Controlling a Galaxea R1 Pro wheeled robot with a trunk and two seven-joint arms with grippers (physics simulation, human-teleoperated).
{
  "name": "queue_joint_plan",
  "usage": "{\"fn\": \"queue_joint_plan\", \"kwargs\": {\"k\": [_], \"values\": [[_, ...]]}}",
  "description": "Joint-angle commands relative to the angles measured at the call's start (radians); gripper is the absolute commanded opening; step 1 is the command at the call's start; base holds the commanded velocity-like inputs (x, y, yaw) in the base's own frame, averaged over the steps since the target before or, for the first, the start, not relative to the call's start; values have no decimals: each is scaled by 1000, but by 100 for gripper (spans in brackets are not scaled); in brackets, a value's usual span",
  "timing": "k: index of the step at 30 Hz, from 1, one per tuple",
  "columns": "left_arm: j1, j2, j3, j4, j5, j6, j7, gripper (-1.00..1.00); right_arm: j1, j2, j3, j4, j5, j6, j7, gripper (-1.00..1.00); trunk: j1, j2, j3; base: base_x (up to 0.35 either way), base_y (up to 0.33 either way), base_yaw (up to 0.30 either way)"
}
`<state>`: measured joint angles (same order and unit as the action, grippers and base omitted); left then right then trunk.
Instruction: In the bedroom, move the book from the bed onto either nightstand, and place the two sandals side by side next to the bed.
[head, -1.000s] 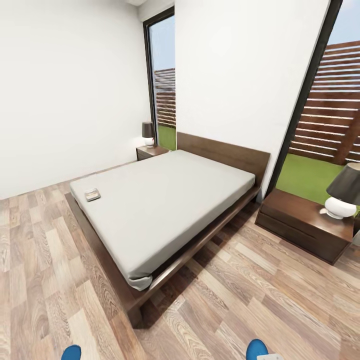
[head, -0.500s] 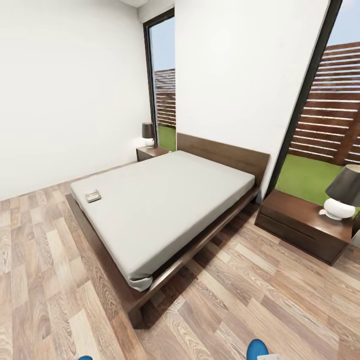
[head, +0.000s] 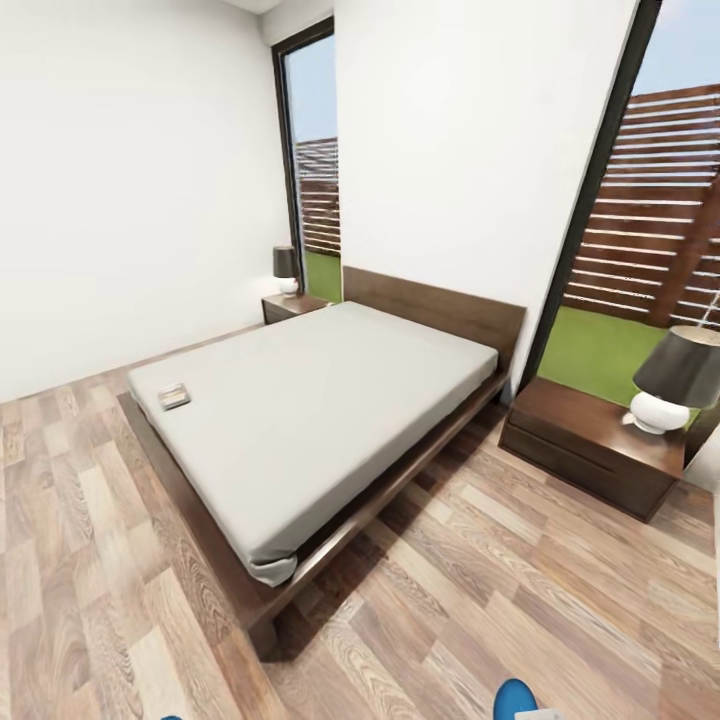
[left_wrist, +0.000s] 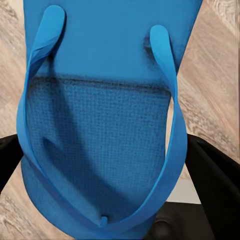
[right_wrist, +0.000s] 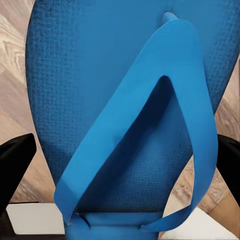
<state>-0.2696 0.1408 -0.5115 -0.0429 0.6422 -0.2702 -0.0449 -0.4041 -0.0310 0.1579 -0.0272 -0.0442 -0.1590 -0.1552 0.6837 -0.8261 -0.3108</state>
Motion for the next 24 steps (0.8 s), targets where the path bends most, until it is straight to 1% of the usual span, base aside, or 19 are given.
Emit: {"fn": "queue_joint_plan", "kwargs": {"k": [1,9,12,15,17,22,24], "values": [[0,0,-7,0,9,-3,-4,-100,-1,1,8,1,-5,-2,-3,-100,0,-1,-1,0,0,-264],[0,1,-8,0,10,-3,-3,-100,-1,4,9,1,-5,-2,-3,-100,0,-1,-1,1,0,-283],[0,1,-9,0,10,-3,-3,-100,-1,5,9,1,-5,-3,-3,-100,0,-1,-1,103,26,-292],[0,2,-10,1,10,-3,-3,-100,-1,6,9,1,-5,-2,-3,-100,0,-1,-1,225,74,-255],[0,2,-10,1,10,-4,-3,-100,-1,6,9,1,-5,-3,-2,-100,0,-1,-1,284,46,-127],[0,2,-11,1,9,-6,-3,-100,-1,6,9,1,-5,-3,-1,-100,0,-1,-1,319,-24,-44],[0,2,-20,1,8,-7,-3,-100,-1,6,9,1,-5,-2,-1,-100,0,-1,-1,332,-75,-32]]}}
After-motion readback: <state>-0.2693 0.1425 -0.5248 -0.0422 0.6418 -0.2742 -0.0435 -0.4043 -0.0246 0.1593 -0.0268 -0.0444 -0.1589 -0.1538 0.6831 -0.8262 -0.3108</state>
